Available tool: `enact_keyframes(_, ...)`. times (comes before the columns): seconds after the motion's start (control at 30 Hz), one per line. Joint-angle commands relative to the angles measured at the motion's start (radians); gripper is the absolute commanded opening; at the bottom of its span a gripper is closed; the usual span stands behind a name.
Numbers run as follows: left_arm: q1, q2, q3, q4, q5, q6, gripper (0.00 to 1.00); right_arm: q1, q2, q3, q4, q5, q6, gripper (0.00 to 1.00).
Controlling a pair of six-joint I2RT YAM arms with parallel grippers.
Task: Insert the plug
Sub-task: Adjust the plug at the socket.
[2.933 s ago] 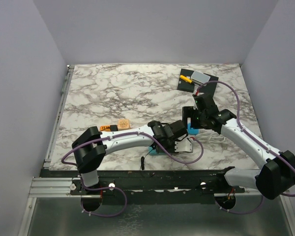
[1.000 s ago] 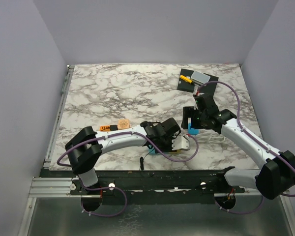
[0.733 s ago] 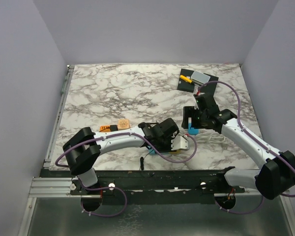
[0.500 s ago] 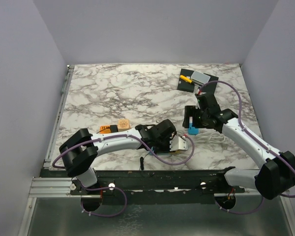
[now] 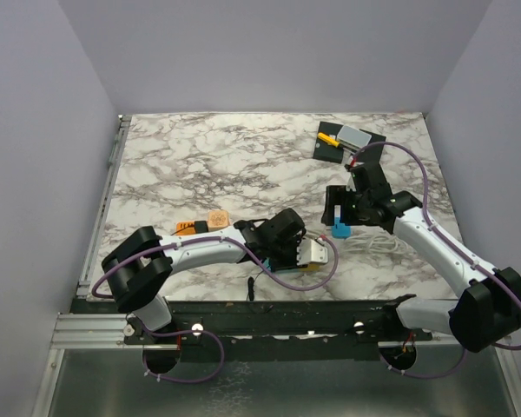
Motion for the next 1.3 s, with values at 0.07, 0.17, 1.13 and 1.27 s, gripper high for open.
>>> enact_keyframes(0.07,0.041,0.129,-0.161,-0.3,-0.112,0.063,0.0,-0.005,-0.004,0.002,0.0,-0.052,-0.012,0.91)
enact_keyframes(0.17,0.041,0.119,-0.128,-0.325,-0.104,0.053,0.01,-0.005,-0.003,0.003,0.003,-0.065,-0.009,0.91)
enact_keyframes(1.13,0.043,0.055,0.134,-0.394,-0.066,-0.135,0.5,-0.006,-0.047,-0.015,0.0,-0.066,0.007,0.92)
enact_keyframes(1.27,0.043,0.056,0.17,-0.388,-0.088,-0.171,0.51,-0.006,-0.052,-0.015,-0.003,-0.066,0.006,0.92)
